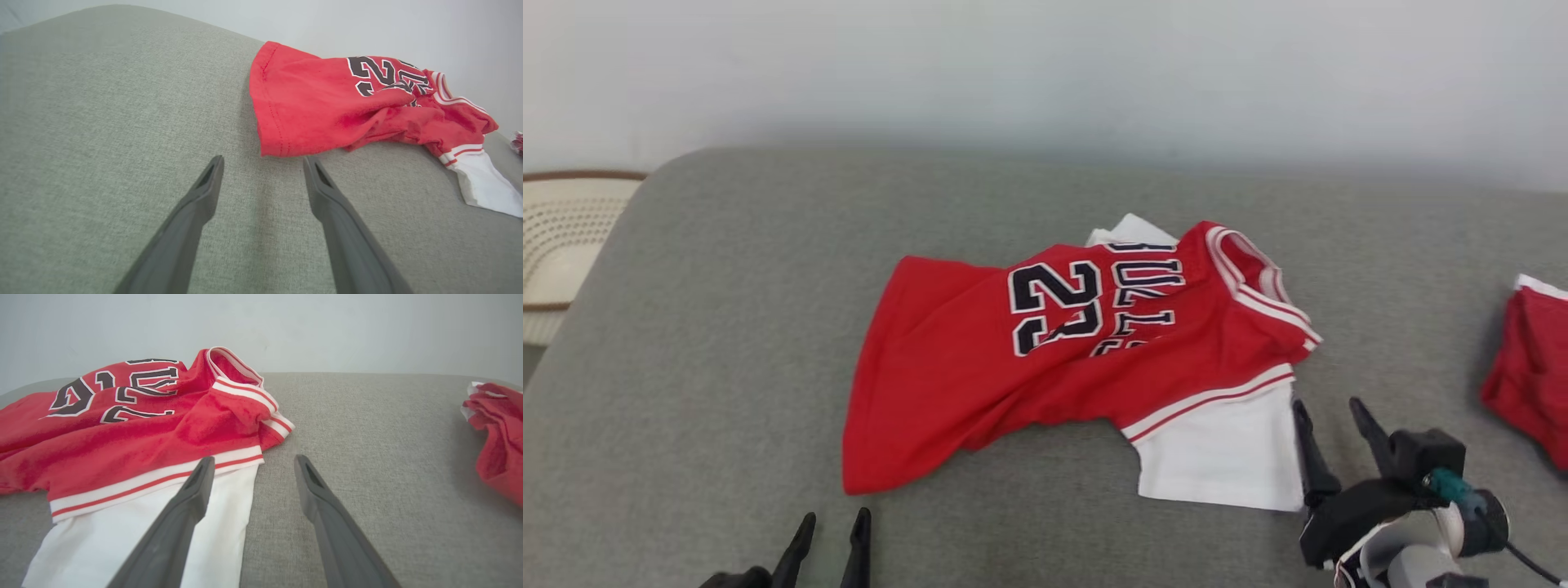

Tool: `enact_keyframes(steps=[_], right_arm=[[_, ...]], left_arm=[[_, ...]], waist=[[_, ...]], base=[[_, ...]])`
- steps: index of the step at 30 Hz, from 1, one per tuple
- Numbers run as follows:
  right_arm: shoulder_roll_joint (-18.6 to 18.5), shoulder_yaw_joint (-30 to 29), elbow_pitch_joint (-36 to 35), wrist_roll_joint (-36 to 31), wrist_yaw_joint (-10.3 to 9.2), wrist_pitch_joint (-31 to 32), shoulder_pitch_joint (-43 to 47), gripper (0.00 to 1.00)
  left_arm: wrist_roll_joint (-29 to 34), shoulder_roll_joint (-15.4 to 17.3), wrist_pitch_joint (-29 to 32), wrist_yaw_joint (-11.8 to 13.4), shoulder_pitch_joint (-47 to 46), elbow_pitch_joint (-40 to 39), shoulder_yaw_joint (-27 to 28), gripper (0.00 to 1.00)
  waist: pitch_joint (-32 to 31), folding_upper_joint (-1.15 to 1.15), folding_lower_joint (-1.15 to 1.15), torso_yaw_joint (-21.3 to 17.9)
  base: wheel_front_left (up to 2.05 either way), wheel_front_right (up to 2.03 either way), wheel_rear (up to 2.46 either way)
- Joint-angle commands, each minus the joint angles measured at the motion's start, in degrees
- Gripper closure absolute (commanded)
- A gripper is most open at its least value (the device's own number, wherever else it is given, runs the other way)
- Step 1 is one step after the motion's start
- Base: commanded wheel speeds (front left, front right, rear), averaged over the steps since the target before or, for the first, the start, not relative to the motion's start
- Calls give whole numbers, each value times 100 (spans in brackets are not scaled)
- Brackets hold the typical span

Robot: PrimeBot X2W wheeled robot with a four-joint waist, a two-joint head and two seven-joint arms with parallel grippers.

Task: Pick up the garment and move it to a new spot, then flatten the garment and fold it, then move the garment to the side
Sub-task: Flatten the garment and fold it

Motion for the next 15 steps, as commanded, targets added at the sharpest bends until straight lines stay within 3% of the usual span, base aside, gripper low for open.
enact_keyframes(steps=[1, 15], right_arm=[[23, 26, -111, 48, -3, -24, 157, 0], [84, 108, -424, 34, -3, -24, 214, 0]], left_arm=[[-52, 8, -5, -69, 11, 44, 35, 0], [-223, 9, -5, -170, -635, 604, 579, 0]], waist=[[-141, 0, 2, -313], [105, 0, 2, -728]], base=[[0, 0, 0], [0, 0, 0]])
